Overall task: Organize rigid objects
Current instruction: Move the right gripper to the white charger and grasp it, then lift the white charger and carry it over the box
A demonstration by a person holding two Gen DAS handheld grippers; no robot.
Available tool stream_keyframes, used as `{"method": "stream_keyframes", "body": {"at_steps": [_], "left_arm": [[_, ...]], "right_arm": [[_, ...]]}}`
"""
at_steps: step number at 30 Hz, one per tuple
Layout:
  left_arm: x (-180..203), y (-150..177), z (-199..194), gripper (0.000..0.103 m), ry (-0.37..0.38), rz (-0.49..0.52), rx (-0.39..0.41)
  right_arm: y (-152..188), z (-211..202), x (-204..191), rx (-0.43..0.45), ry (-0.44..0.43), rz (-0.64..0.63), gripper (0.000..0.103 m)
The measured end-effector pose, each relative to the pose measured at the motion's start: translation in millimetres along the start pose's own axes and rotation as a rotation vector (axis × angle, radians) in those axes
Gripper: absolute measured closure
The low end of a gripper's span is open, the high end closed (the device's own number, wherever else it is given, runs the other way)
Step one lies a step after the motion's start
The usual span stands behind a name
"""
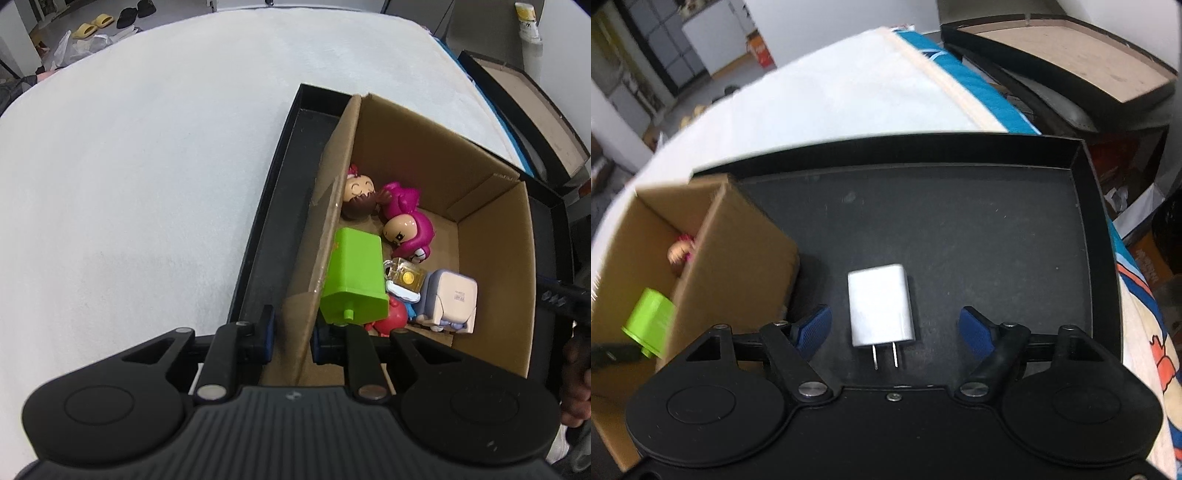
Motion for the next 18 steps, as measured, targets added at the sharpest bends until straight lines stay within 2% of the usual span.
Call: {"method": "stream_keyframes", "body": {"at_steps": [1, 4, 11, 18], "left_arm": [[-1, 0, -1, 0.085, 0.002, -0.001, 0.002], [-2, 0, -6, 0.085, 0.012, -0.005, 0.008], [3, 1, -13, 0.085, 0.021, 0.018, 0.026], [1, 5, -16, 0.085, 0.041, 0.03, 0.028]], "right_arm": [[3, 4, -1, -0.011, 0.02, -0.018, 0.038], [8, 1, -10, 0.01, 0.067, -0.1, 0.066], [21, -9, -6, -0.02, 0.114, -0.092, 0.067], [34, -34, 3, -0.02, 0.081, -0.039, 0.067]]}}
Point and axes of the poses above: each gripper's, at about its wrist camera, not at the fingertips, and z roughly the way its jaws point, x to its right, y to its underside, the point moved 8 cm from there along z, roughly the way its jaws point, and after that the axes turned 6 degrees about -x, right-handed, at the moved point
